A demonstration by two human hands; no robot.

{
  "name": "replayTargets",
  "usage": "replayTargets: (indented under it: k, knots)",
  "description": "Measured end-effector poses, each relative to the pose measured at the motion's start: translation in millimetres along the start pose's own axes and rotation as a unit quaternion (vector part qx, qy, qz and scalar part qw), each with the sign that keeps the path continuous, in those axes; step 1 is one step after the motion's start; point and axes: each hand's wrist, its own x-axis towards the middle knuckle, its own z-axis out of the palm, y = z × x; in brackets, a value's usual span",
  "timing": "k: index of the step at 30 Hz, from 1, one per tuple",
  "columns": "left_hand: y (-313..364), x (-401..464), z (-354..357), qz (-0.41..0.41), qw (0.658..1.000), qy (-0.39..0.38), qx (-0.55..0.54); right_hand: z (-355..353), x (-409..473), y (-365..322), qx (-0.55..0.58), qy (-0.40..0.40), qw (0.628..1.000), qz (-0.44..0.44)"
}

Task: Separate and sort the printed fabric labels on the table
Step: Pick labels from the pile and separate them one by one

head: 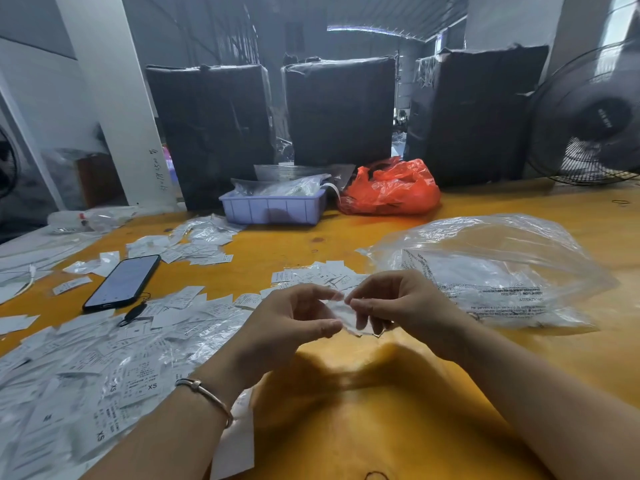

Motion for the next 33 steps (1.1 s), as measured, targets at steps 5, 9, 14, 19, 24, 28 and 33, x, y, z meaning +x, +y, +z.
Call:
replayTargets:
  k: [5,9,14,19,24,28,33]
  knots:
    - [-2,1,-1,-0.019,0.999,0.03,0.029,-6,11,16,-0.106,0.127,0.985,-0.043]
    - [-6,3,-3,-0.044,0.995,0.084,0.042,-10,23,30,-0.39,0.097,0.915,-0.027]
    - [-4,2,-4,-0.043,0.994,0.101,0.015,-6,28,42,-0.419,0.076,0.905,0.017]
    - [-1,1,-2,-0.021,0.995,0.098,-0.01,-4,28,42,-0.375,0.114,0.92,0.012]
    - [-3,2,-2,-0.018,0.994,0.109,-0.014,-4,27,37,-0.335,0.148,0.931,-0.011]
    - [-4,2,-3,-0.014,0.993,0.115,0.002,-4,23,28,-0.323,0.163,0.931,-0.042]
    - [-4,2,-3,-0.013,0.993,0.113,0.021,-5,20,27,-0.316,0.154,0.936,-0.017]
